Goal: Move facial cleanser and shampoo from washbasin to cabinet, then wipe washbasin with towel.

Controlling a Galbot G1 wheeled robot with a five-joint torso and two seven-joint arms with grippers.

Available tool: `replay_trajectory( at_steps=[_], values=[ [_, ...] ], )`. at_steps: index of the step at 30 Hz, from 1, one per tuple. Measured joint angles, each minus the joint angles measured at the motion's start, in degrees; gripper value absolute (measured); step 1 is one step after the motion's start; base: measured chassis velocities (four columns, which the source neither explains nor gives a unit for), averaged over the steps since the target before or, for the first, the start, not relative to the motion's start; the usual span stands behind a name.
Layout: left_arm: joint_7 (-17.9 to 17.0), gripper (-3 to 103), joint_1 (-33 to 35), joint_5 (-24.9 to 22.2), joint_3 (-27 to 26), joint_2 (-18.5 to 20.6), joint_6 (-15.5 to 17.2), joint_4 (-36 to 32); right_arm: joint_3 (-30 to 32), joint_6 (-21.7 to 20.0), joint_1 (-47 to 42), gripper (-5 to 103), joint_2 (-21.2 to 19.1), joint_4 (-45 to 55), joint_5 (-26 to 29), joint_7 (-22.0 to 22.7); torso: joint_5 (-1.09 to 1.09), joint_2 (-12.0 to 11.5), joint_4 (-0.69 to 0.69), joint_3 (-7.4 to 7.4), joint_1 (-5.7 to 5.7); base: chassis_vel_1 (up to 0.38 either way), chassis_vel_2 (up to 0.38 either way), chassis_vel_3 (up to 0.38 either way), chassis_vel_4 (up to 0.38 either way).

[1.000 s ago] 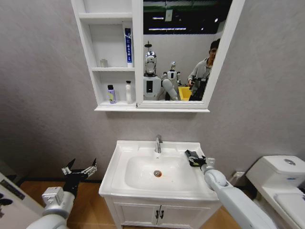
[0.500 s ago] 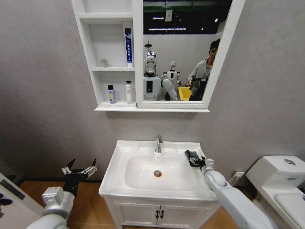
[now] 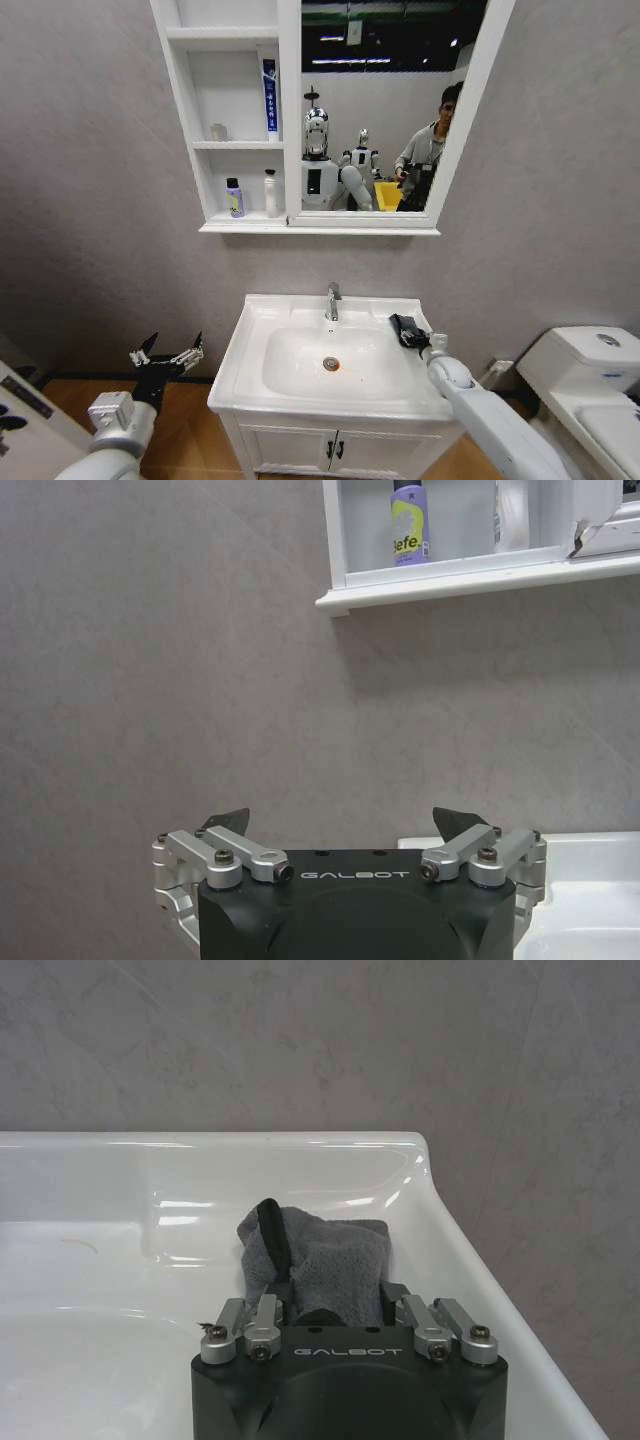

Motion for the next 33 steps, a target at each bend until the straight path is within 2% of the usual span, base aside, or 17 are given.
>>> replay_trajectory(
  at_steps=[1,3,5,6,8,10,11,13,17,20,24,33],
  values=[
    [0.0,100,0.0,0.0,0.0,0.0,0.0,0.0,0.0,0.0,0.0,45,0.0,0.0,0.0,0.0,0.00,0.0,0.00,0.00,0.00,0.000,0.000,0.000,0.000],
    [0.0,100,0.0,0.0,0.0,0.0,0.0,0.0,-0.1,-0.1,-0.1,34,0.1,0.1,0.3,0.1,0.00,0.0,0.00,0.00,0.00,0.000,0.000,0.000,0.000],
    [0.0,100,0.0,0.0,0.0,0.0,0.0,0.0,-0.1,-0.2,0.0,34,0.1,0.1,0.4,0.1,0.00,0.0,0.00,0.00,0.00,0.000,0.000,0.000,0.000],
    [0.0,100,0.0,0.0,0.0,0.0,0.0,0.0,-0.1,-0.2,0.0,24,0.1,0.1,0.6,0.3,0.00,0.0,0.00,0.00,0.00,0.000,0.000,0.000,0.000],
    [0.0,100,0.0,0.0,0.0,0.0,0.0,0.0,-0.1,-0.3,0.1,24,0.2,0.1,0.7,0.4,0.00,0.0,0.00,0.00,0.00,0.000,0.000,0.000,0.000],
    [0.0,100,0.0,0.0,0.0,0.0,0.0,0.0,-0.1,-0.5,0.2,13,0.2,0.4,1.3,0.7,0.01,0.0,0.00,0.00,0.00,0.000,0.000,0.000,0.000],
    [0.0,100,0.0,0.0,0.0,0.0,0.0,0.0,-0.1,-0.5,0.2,13,0.2,0.4,1.3,0.7,0.01,0.0,0.00,0.00,0.00,0.000,0.000,0.000,0.000],
    [0.0,100,0.0,0.0,0.0,0.0,0.0,0.0,0.2,-0.8,-0.2,4,-0.1,2.1,2.0,1.5,0.03,0.0,-0.01,0.01,0.00,0.000,0.000,0.000,0.000],
    [0.0,100,0.0,0.0,0.0,0.0,0.0,0.0,1.0,-1.2,-1.1,2,-0.3,7.6,2.1,4.5,0.04,0.0,-0.01,0.01,0.00,0.000,0.000,0.000,0.000],
    [0.0,100,0.0,0.0,0.0,0.0,0.0,0.0,0.6,-3.7,-2.8,2,-1.2,18.9,4.2,9.6,-0.01,0.0,0.00,0.01,0.00,0.000,0.000,0.000,0.000],
    [0.0,100,0.0,0.0,0.0,0.0,0.0,0.0,-1.4,-5.7,-4.6,2,-0.6,25.5,5.1,12.7,0.00,0.0,0.01,0.00,0.00,0.000,0.000,0.000,0.000],
    [0.0,100,0.0,0.0,0.0,0.0,0.0,0.0,-6.6,-6.3,-6.0,2,1.6,23.7,3.3,13.5,0.01,0.0,0.00,0.01,0.00,0.000,0.000,0.000,0.000]
  ],
)
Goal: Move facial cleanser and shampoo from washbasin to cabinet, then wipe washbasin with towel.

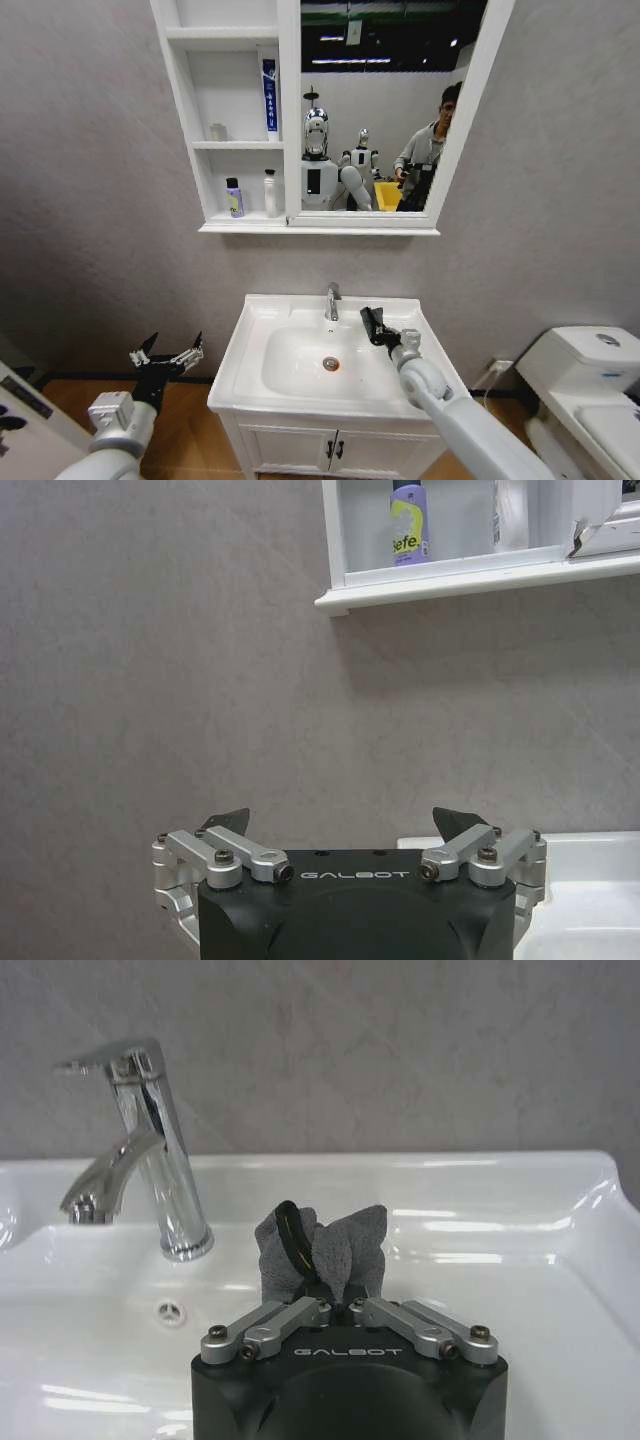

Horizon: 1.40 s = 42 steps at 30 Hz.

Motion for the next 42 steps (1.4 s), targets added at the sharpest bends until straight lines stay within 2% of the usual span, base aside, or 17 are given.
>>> replay_trajectory(
  at_steps=[4,10,14,27,30,33,35,36,38,42],
  values=[
    [0.0,100,0.0,0.0,0.0,0.0,0.0,0.0,-2.4,-1.2,0.4,2,0.9,-4.0,0.7,1.2,-0.01,0.0,0.01,0.00,0.00,0.000,0.000,0.000,0.000],
    [0.0,100,0.0,0.0,0.0,0.0,0.0,0.0,-4.4,-0.9,1.7,2,2.5,-12.5,0.5,0.1,0.00,0.0,0.00,0.00,0.00,0.000,0.000,0.000,0.000],
    [0.0,100,0.0,0.0,0.0,0.0,0.0,0.0,-5.2,-0.9,2.4,2,3.3,-14.6,0.8,-0.1,0.00,0.0,0.00,0.00,0.00,0.000,0.000,0.000,0.000],
    [0.0,100,0.0,0.0,0.0,0.0,0.0,0.0,-8.4,-1.0,6.2,2,10.1,-22.6,2.2,-0.9,-0.08,0.0,0.03,-0.04,0.00,0.000,0.000,0.000,0.000],
    [0.0,100,0.0,0.0,0.0,0.0,0.0,0.0,-9.5,-1.7,7.2,2,12.6,-23.2,5.2,-0.8,0.01,0.0,0.01,-0.01,0.00,0.000,0.000,0.000,0.000],
    [0.0,100,0.0,0.0,0.0,0.0,0.0,0.0,-9.8,-2.4,7.6,2,13.2,-23.0,7.1,-0.4,0.03,0.0,0.00,0.01,0.00,0.000,0.000,0.000,0.000],
    [0.0,100,0.0,0.0,0.0,0.0,0.0,0.0,-10.1,-4.1,8.2,2,13.8,-22.1,10.8,0.7,0.07,0.0,-0.03,0.02,0.00,0.000,0.000,0.000,0.000],
    [0.0,100,0.0,0.0,0.0,0.0,0.0,0.0,-10.1,-4.1,8.2,2,13.8,-22.1,10.8,0.7,0.07,0.0,-0.03,0.02,0.00,0.000,0.000,0.000,0.000],
    [0.0,100,0.0,0.0,0.0,0.0,0.0,0.0,-10.4,-5.8,9.7,2,13.8,-21.6,14.3,1.1,0.04,0.0,-0.02,0.03,0.00,0.000,0.000,0.000,0.000],
    [0.0,100,0.0,0.0,0.0,0.0,0.0,0.0,-12.0,-6.2,13.0,2,14.4,-23.1,16.4,0.2,0.02,0.0,-0.01,0.02,0.00,0.000,0.000,0.000,0.000]
  ],
)
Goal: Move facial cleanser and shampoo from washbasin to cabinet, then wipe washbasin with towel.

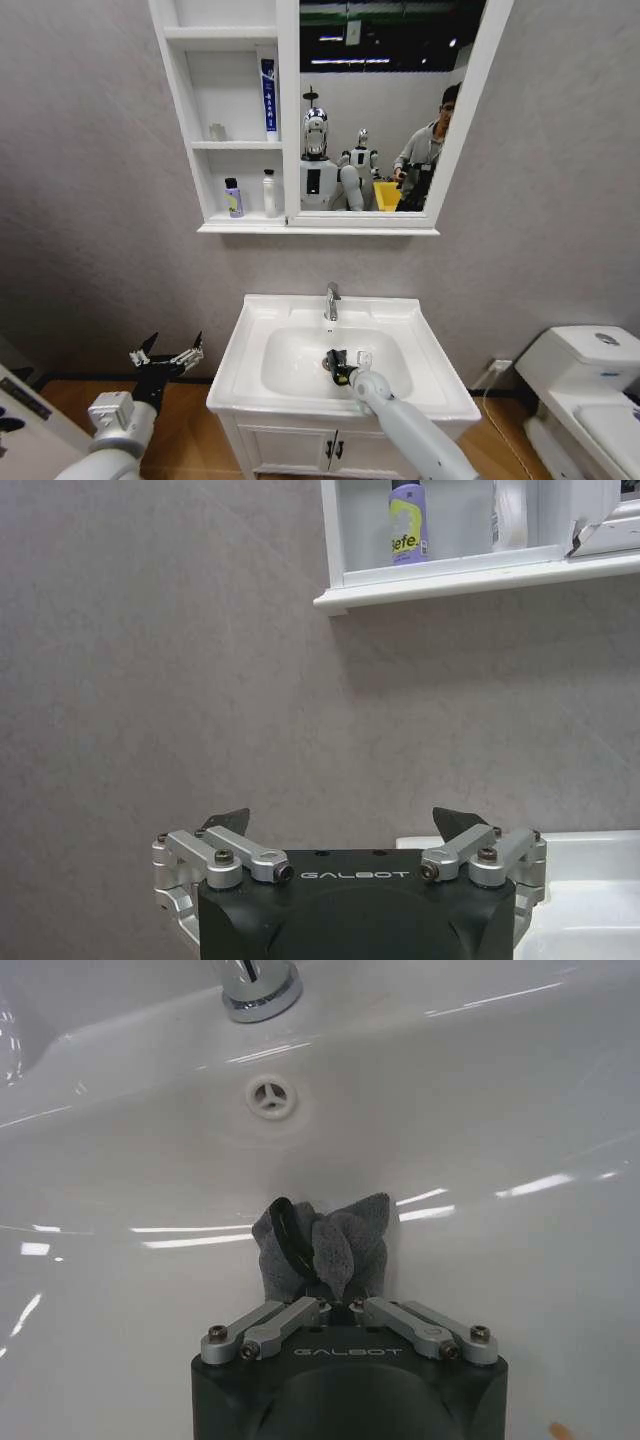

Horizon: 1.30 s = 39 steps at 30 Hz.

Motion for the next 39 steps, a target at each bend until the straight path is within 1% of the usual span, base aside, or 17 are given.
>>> replay_trajectory(
  at_steps=[2,5,7,9,10,16,20,23,26,27,29,31,33,34,35,36,39],
  values=[
    [0.0,100,0.0,0.0,0.0,0.0,0.0,0.0,-0.5,-0.1,1.1,2,0.5,-0.8,0.6,-0.3,0.00,0.0,0.00,0.00,0.00,0.000,0.000,0.000,0.000],
    [0.0,100,0.0,0.0,0.0,0.0,0.0,0.0,-2.0,-0.7,4.7,2,3.0,-3.9,2.5,-1.1,-0.01,0.0,0.01,-0.01,0.00,0.000,0.000,0.000,0.000],
    [0.0,100,0.0,0.0,0.0,0.0,0.0,0.0,-2.5,-0.8,5.7,2,3.8,-4.9,2.7,-1.3,-0.01,0.0,0.02,-0.01,0.00,0.000,0.000,0.000,0.000],
    [0.0,100,0.0,0.0,0.0,0.0,0.0,0.0,-4.1,-0.8,7.4,2,5.7,-6.4,2.7,-1.4,-0.03,0.0,0.01,-0.02,0.00,0.000,0.000,0.000,0.000],
    [0.0,100,0.0,0.0,0.0,0.0,0.0,0.0,-4.1,-0.8,7.4,2,5.7,-6.4,2.7,-1.4,-0.03,0.0,0.01,-0.02,0.00,0.000,0.000,0.000,0.000],
    [0.0,100,0.0,0.0,0.0,0.0,0.0,0.0,-6.1,-0.7,7.9,2,9.2,-7.8,1.2,-1.4,-0.03,0.0,0.02,-0.03,0.00,0.000,0.000,0.000,0.000],
    [0.0,100,0.0,0.0,0.0,0.0,0.0,0.0,-6.2,-0.6,7.0,2,9.5,-7.9,0.1,-1.1,-0.03,0.0,0.02,-0.03,0.00,0.000,0.000,0.000,0.000],
    [0.0,100,0.0,0.0,0.0,0.0,0.0,0.0,-5.7,-0.7,5.9,2,8.4,-6.3,0.1,-0.8,-0.02,0.0,0.02,-0.03,0.01,0.000,0.000,0.000,0.000],
    [0.0,100,0.0,0.0,0.0,0.0,0.0,0.0,-3.9,-1.2,4.0,2,5.9,-4.1,0.6,-0.6,-0.01,0.0,0.01,-0.03,0.00,0.000,0.000,0.000,0.000],
    [0.0,100,0.0,0.0,0.0,0.0,0.0,0.0,-3.9,-1.2,4.0,2,5.9,-4.1,0.6,-0.6,-0.01,0.0,0.01,-0.03,0.00,0.000,0.000,0.000,0.000],
    [0.0,100,0.0,0.0,0.0,0.0,0.0,0.0,-1.3,-1.6,1.9,2,3.3,-2.8,0.8,-0.6,-0.02,0.0,0.01,-0.03,0.00,0.000,0.000,0.000,0.000],
    [0.0,100,0.0,0.0,0.0,0.0,0.0,0.0,-0.5,-1.7,1.3,2,2.7,-2.6,0.8,-0.6,-0.01,0.0,0.01,-0.03,0.00,0.000,0.000,0.000,0.000],
    [0.0,100,0.0,0.0,0.0,0.0,0.0,0.0,2.2,-1.9,-1.2,2,-0.6,-0.9,1.0,-0.8,0.00,0.0,0.02,-0.03,0.00,0.000,0.000,0.000,0.000],
    [0.0,100,0.0,0.0,0.0,0.0,0.0,0.0,2.2,-1.9,-1.2,2,-0.6,-0.9,1.0,-0.8,0.00,0.0,0.02,-0.03,0.00,0.000,0.000,0.000,0.000],
    [0.0,100,0.0,0.0,0.0,0.0,0.0,0.0,3.5,-2.0,-2.2,2,-2.5,0.2,1.1,-0.6,0.00,0.0,0.02,-0.03,0.00,0.000,0.000,0.000,0.000],
    [0.0,100,0.0,0.0,0.0,0.0,0.0,0.0,3.5,-2.0,-2.2,2,-2.5,0.2,1.1,-0.6,0.00,0.0,0.02,-0.03,0.00,0.000,0.000,0.000,0.000],
    [0.0,100,0.0,0.0,0.0,0.0,0.0,0.0,6.0,-2.2,-4.3,2,-8.2,2.8,1.1,-0.7,-0.02,0.0,0.00,-0.03,0.00,0.000,0.000,0.000,0.000]
  ],
)
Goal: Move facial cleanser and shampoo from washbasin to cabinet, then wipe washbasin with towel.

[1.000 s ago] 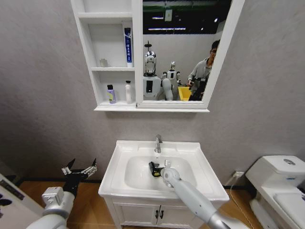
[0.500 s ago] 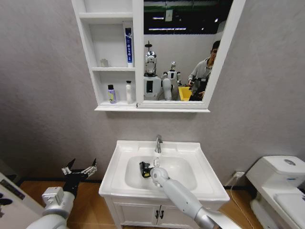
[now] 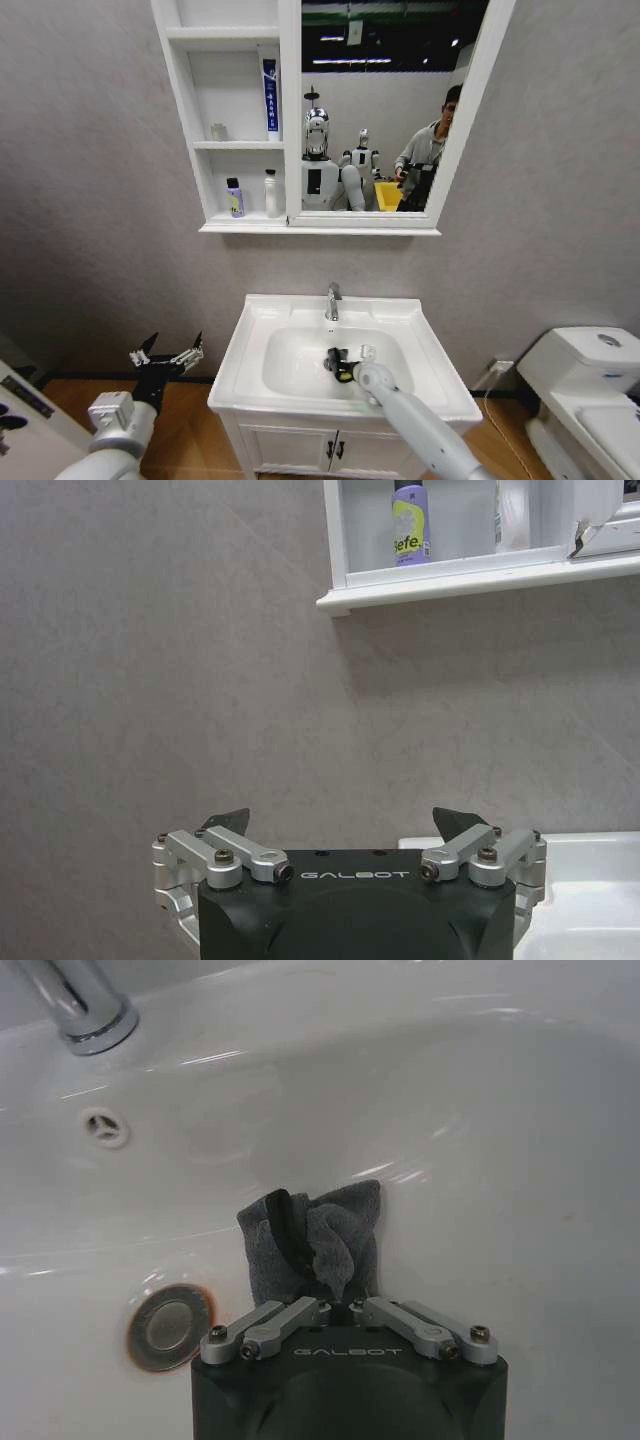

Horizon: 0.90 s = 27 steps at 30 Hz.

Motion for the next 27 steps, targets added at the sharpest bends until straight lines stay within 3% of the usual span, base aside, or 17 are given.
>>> replay_trajectory(
  at_steps=[5,8,16,20,24,27],
  values=[
    [0.0,100,0.0,0.0,0.0,0.0,0.0,0.0,0.3,0.1,-0.2,2,-1.8,0.4,-0.3,-0.7,0.00,0.0,0.00,0.00,0.00,0.000,0.000,0.000,0.000],
    [0.0,100,0.0,0.0,0.0,0.0,0.0,0.0,-0.5,0.1,0.2,2,-0.2,0.3,-0.4,-0.6,-0.03,0.0,-0.02,0.00,0.00,0.000,0.000,0.000,0.000],
    [0.0,100,0.0,0.0,0.0,0.0,0.0,0.0,-5.9,-0.1,3.7,2,10.8,-2.8,-0.8,0.2,-0.01,0.0,0.02,0.01,0.00,0.000,0.000,0.000,0.000],
    [0.0,100,0.0,0.0,0.0,0.0,0.0,0.0,-7.2,-0.1,5.6,2,13.4,-4.4,-0.5,0.2,0.00,0.0,0.03,0.01,0.01,0.000,0.000,0.000,0.000],
    [0.0,100,0.0,0.0,0.0,0.0,0.0,0.0,-6.9,-0.1,5.4,2,12.9,-4.0,-0.5,0.4,0.00,0.0,0.03,0.01,0.01,0.000,0.000,0.000,0.000],
    [0.0,100,0.0,0.0,0.0,0.0,0.0,0.0,-5.7,-0.1,3.7,2,10.1,-2.8,-0.3,0.4,0.00,0.0,0.01,0.01,0.00,0.000,0.000,0.000,0.000]
  ],
)
